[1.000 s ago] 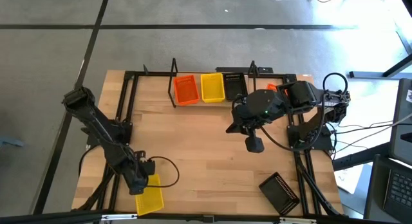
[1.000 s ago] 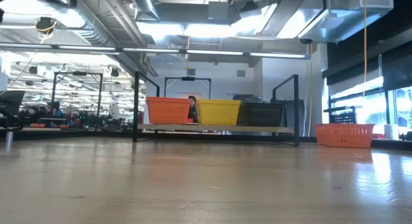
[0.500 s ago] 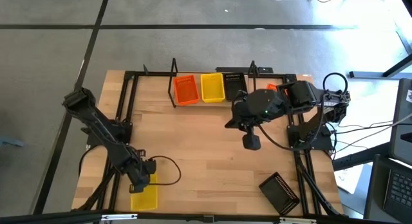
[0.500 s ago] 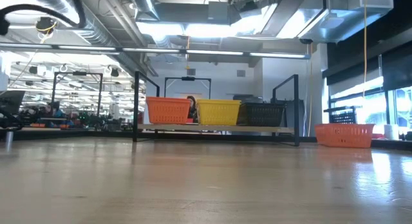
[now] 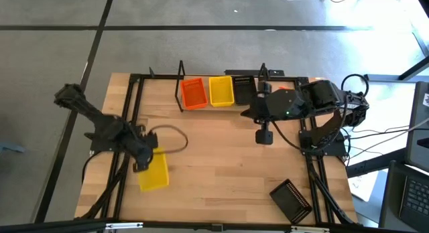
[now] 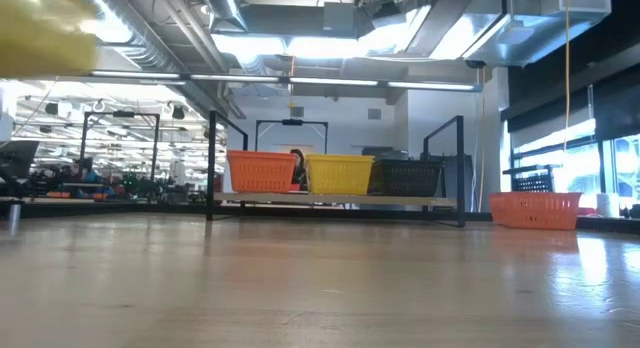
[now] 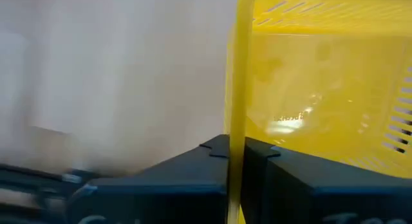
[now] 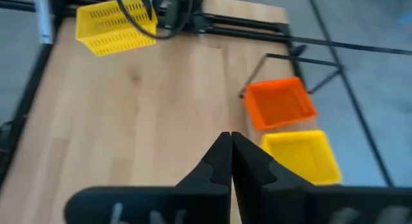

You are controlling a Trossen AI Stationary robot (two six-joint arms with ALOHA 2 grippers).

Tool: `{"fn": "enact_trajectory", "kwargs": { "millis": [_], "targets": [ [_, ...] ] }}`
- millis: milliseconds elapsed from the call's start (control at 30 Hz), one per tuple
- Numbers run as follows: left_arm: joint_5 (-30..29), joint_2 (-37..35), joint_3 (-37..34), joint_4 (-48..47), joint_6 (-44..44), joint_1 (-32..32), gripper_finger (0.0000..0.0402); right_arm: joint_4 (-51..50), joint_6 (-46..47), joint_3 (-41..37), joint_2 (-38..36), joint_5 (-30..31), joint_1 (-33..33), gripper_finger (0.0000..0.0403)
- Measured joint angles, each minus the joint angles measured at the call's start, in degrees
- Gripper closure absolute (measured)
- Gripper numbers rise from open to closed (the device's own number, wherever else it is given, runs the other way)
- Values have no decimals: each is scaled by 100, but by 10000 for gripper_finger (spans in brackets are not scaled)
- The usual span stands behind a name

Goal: Stack baskets on shelf by color
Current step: Stack the yellow bin on the stacked bins on the shelf

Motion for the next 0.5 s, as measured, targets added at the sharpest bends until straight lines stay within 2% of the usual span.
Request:
{"fn": "enact_trajectory", "kwargs": {
  "millis": [133,300,400,500],
  "targets": [
    [-517,78,833,-328,1064,823,401,-11,2,0,-91,305,-41,400],
    [-907,458,1725,-240,2602,2061,401,-68,-19,0,-114,327,-250,400],
    [-970,759,2248,-122,3504,2815,401,-227,-18,0,-125,333,-414,400],
    [-880,1105,2716,398,4497,3498,401,-450,-16,0,-125,344,-548,400]
  ]
}}
